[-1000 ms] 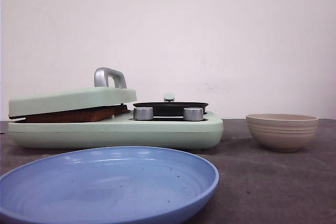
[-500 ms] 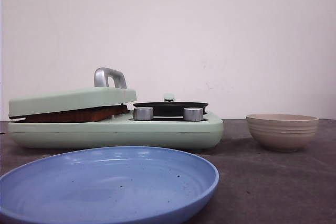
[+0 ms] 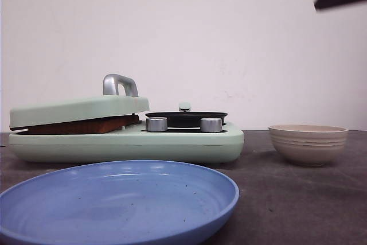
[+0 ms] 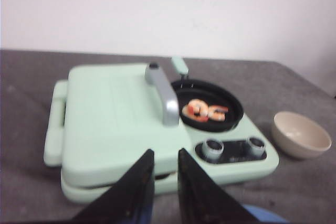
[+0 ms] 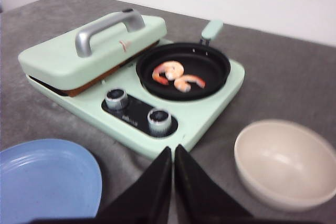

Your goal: Make breakfast with bread and shrimp

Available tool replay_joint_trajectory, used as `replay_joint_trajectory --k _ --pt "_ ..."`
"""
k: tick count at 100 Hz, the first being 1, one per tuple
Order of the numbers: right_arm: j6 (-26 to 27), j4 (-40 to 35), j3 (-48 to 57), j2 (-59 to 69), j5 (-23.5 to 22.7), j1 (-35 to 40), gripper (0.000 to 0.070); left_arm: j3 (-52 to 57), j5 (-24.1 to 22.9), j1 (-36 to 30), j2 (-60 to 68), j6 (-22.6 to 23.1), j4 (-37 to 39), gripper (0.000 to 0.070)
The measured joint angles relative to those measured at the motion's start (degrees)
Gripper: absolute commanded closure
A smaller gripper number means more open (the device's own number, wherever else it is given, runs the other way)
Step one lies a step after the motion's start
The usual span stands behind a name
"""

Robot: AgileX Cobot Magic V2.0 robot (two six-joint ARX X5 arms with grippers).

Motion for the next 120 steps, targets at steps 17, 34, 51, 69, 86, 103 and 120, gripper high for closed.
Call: replay_joint_trajectory --k 17,34,51,69,86,103,120 --pt "2.99 0.90 -7.56 -4.35 0.22 0.00 0.0699 -3.98 -0.02 0.00 -5.55 -1.44 -1.14 0.0700" --pt "3.63 -0.33 -9.16 -6.73 1.38 0.00 0.0699 -4.92 -3.41 0.00 -8.52 -3.08 -5.86 0.0700" --pt "3.93 -0.42 -9.16 -6.73 1.46 0.00 0.0700 -5.22 -8.09 0.00 -9.49 -5.86 -6.67 0.0700" --pt "4.22 -0.37 -9.16 -6.71 1.46 0.00 0.0699 -5.22 -8.59 0.00 -9.46 -7.61 -6.67 0.0700" --pt "4.22 -0.15 -9.16 -6.73 1.46 0.00 0.0699 -5.22 -8.59 0.00 -9.46 -8.13 -6.67 0.0700" --pt "4.24 -0.13 -9.16 -6.73 1.46 0.00 0.0700 -5.22 -8.59 0.00 -9.46 -8.17 -6.67 0.0700" --pt "4.22 -0.13 -9.16 -6.71 1.46 0.00 0.0700 -5.22 -8.59 0.00 -9.46 -8.57 -6.67 0.0700"
